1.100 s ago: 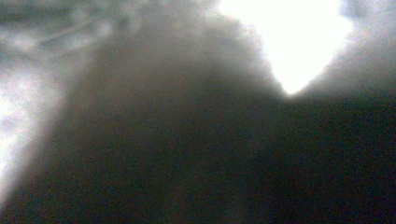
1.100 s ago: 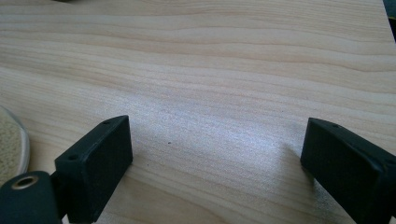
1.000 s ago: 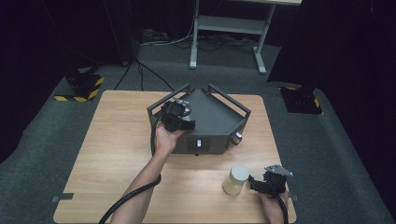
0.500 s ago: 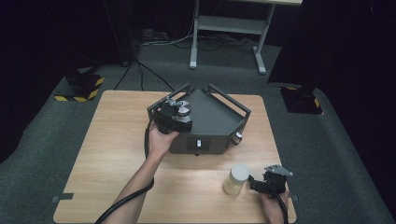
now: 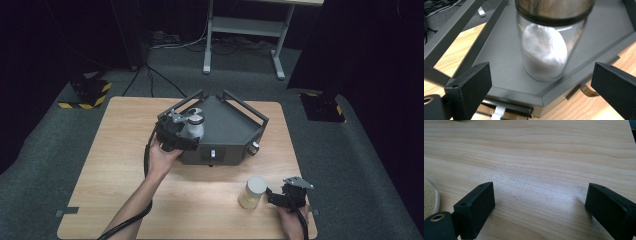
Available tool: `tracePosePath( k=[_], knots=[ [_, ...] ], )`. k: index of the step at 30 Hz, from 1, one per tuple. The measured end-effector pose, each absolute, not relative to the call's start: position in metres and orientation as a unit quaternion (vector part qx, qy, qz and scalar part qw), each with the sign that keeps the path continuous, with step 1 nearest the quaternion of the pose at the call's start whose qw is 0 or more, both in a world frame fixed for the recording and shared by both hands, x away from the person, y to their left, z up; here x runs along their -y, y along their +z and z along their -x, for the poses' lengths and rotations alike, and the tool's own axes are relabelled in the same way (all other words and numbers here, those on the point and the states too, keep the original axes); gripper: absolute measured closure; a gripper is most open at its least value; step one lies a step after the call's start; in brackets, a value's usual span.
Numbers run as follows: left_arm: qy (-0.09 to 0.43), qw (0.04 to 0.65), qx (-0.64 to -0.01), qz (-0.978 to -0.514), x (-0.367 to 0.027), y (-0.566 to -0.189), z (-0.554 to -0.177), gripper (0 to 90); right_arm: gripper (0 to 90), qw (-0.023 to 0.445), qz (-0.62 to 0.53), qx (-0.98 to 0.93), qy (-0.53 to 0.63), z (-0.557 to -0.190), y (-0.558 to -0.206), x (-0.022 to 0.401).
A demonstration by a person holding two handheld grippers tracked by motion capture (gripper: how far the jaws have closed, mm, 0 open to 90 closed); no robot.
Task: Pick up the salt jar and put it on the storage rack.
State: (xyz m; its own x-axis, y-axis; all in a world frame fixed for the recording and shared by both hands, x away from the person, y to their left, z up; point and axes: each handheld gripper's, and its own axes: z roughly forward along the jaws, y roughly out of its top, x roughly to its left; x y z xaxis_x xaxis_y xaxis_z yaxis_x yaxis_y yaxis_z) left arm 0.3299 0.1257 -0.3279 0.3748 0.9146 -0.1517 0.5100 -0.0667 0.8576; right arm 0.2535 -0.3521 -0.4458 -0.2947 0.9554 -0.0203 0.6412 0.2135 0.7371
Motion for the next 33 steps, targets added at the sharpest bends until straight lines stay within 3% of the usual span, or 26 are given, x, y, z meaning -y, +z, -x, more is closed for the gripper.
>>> tracePosePath(
  k=[4,5,21,33],
  knots=[
    [0.226,0.453,-0.509,-0.696,-0.130,-0.326,-0.321,3.3,9.0,0.247,-0.540,-0.739,0.318,-0.254,-0.446,0.352],
    [0.227,0.373,-0.448,-0.780,-0.144,-0.301,-0.331,3.3,9.0,0.246,-0.541,-0.739,0.318,-0.254,-0.446,0.352],
    [0.221,0.372,-0.431,-0.791,-0.162,-0.322,-0.298,4.1,9.0,0.246,-0.541,-0.738,0.318,-0.254,-0.446,0.352],
    [0.212,0.328,-0.425,-0.817,-0.161,-0.361,-0.282,4.2,8.9,0.246,-0.542,-0.738,0.318,-0.254,-0.445,0.352]
  ],
)
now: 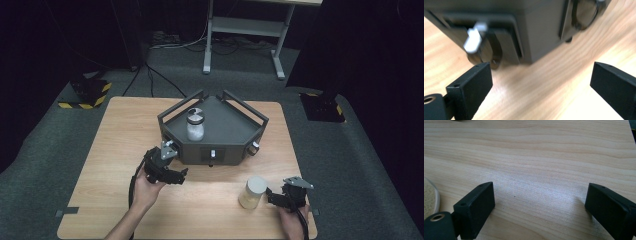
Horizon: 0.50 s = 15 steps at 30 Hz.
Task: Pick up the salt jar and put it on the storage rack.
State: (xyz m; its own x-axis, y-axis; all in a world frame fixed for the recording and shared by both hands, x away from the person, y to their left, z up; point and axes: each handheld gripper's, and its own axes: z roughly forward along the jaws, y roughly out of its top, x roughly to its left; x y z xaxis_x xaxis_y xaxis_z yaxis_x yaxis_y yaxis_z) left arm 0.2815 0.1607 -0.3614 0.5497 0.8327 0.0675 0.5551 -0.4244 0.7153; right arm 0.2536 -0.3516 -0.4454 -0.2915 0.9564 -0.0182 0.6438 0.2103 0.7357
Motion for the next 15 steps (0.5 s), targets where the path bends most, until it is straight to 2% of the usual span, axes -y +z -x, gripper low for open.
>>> tracePosePath(
  k=[15],
  knots=[
    [0.205,0.294,-0.453,-0.816,-0.161,-0.412,-0.274,3.8,8.7,0.245,-0.542,-0.738,0.318,-0.254,-0.445,0.352]
  ],
)
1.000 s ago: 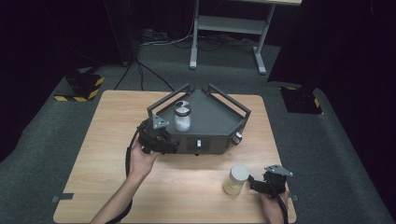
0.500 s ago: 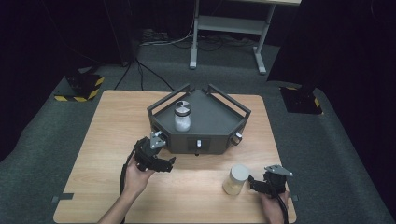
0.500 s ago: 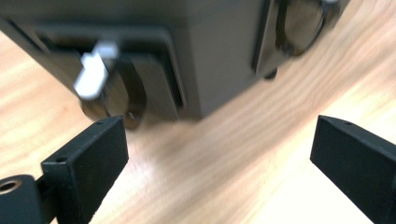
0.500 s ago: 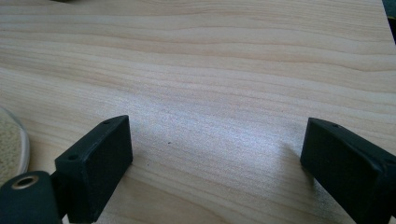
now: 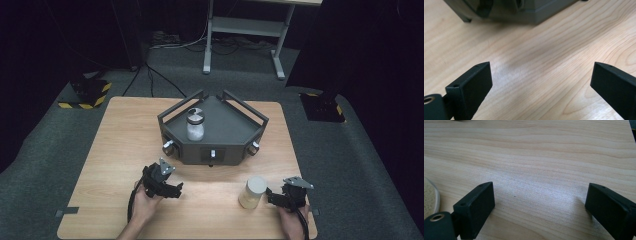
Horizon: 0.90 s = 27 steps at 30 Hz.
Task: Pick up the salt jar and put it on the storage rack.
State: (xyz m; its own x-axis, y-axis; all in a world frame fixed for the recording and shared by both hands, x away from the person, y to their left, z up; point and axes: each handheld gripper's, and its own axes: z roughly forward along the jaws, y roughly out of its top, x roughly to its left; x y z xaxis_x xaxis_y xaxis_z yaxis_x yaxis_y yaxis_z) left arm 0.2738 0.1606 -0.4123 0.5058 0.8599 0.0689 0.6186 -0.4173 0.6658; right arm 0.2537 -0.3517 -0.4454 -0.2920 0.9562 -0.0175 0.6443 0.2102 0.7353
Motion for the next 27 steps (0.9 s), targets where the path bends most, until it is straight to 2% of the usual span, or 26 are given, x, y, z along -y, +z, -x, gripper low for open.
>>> tracePosePath(
  k=[13,21,27],
  knots=[
    [0.212,0.290,-0.476,-0.803,-0.159,-0.435,-0.278,3.7,4.7,0.238,-0.532,-0.748,0.317,-0.256,-0.444,0.352],
    [0.199,0.317,-0.497,-0.783,-0.170,-0.444,-0.278,3.2,3.1,0.234,-0.524,-0.755,0.317,-0.258,-0.444,0.354],
    [0.209,0.333,-0.492,-0.777,-0.174,-0.452,-0.272,2.3,3.0,0.233,-0.524,-0.755,0.317,-0.258,-0.444,0.354]
  ],
)
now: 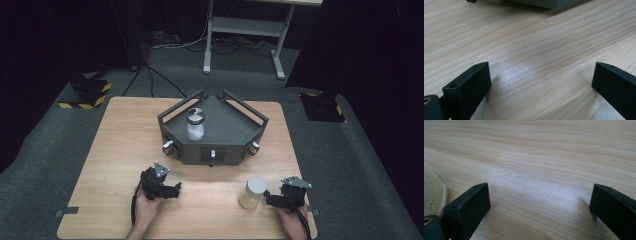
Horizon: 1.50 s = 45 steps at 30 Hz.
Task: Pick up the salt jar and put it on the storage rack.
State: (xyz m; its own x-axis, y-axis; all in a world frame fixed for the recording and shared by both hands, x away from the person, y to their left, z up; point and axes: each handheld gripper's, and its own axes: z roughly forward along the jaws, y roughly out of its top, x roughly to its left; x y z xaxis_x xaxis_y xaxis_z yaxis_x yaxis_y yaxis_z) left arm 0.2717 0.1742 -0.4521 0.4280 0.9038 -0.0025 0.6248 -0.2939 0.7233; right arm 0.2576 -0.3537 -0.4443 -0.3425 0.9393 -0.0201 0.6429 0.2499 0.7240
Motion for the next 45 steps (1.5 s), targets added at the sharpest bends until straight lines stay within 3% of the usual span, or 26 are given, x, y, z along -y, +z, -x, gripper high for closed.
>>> tracePosePath(
  k=[45],
  knots=[
    [0.219,0.332,-0.510,-0.763,-0.169,-0.453,-0.267,4.5,0.4,0.252,-0.577,-0.718,0.298,-0.257,-0.444,0.337]
  ],
)
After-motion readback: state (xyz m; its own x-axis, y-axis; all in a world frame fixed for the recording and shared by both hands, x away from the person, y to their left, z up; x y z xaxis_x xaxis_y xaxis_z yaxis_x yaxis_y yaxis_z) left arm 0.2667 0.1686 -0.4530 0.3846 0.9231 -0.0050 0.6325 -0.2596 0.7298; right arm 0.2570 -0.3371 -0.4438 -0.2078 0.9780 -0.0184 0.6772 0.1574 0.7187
